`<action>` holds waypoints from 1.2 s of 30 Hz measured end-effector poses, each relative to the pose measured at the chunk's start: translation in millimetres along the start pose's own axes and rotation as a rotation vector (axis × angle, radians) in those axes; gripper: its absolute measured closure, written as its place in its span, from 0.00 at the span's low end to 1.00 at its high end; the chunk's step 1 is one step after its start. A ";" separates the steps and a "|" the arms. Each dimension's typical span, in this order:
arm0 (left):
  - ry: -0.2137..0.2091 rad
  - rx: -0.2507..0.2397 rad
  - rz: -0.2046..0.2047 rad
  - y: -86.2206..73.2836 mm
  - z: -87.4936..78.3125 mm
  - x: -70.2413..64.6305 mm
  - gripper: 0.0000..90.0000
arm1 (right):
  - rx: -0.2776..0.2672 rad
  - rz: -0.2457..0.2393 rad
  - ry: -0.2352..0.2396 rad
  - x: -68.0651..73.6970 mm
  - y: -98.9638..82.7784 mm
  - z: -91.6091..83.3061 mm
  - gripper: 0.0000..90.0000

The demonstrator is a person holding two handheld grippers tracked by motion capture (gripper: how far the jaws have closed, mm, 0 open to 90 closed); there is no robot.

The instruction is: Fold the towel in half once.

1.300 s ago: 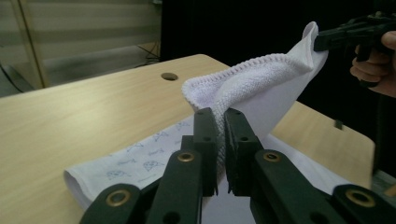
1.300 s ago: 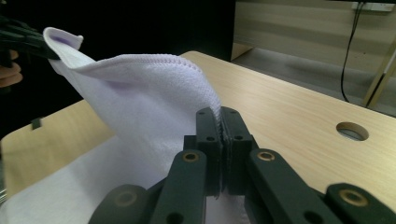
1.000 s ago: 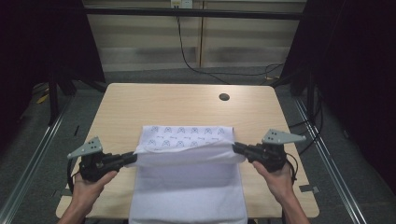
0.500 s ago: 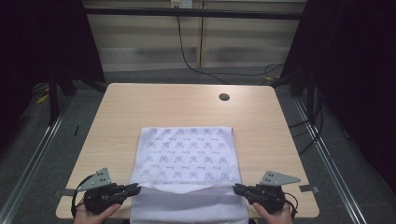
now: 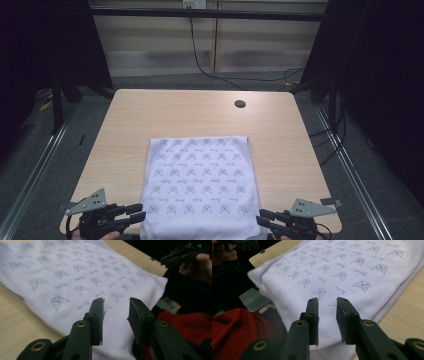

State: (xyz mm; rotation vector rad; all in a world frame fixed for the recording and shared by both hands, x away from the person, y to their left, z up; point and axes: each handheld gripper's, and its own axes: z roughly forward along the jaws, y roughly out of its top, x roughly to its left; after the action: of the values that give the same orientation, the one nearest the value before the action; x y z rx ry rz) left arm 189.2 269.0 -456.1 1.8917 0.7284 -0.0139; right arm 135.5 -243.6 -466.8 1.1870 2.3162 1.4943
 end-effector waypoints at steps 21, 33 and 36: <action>0.194 0.099 -0.053 38.7 85.5 109.6 0.70 | 0.124 -0.013 -0.077 -89.9 62.9 107.5 0.77; 0.167 0.163 -0.024 25.0 85.7 99.7 0.71 | 0.198 -0.024 -0.106 -87.8 42.6 91.3 0.76; 0.161 0.177 -0.014 23.3 84.3 93.6 0.72 | 0.196 -0.011 -0.106 -84.7 37.7 84.5 0.78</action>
State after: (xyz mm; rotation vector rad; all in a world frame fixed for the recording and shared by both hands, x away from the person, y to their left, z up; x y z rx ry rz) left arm 303.2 236.8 -504.9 2.0737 0.8736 0.0680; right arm 255.5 -233.6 -501.9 1.2632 2.4366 1.1913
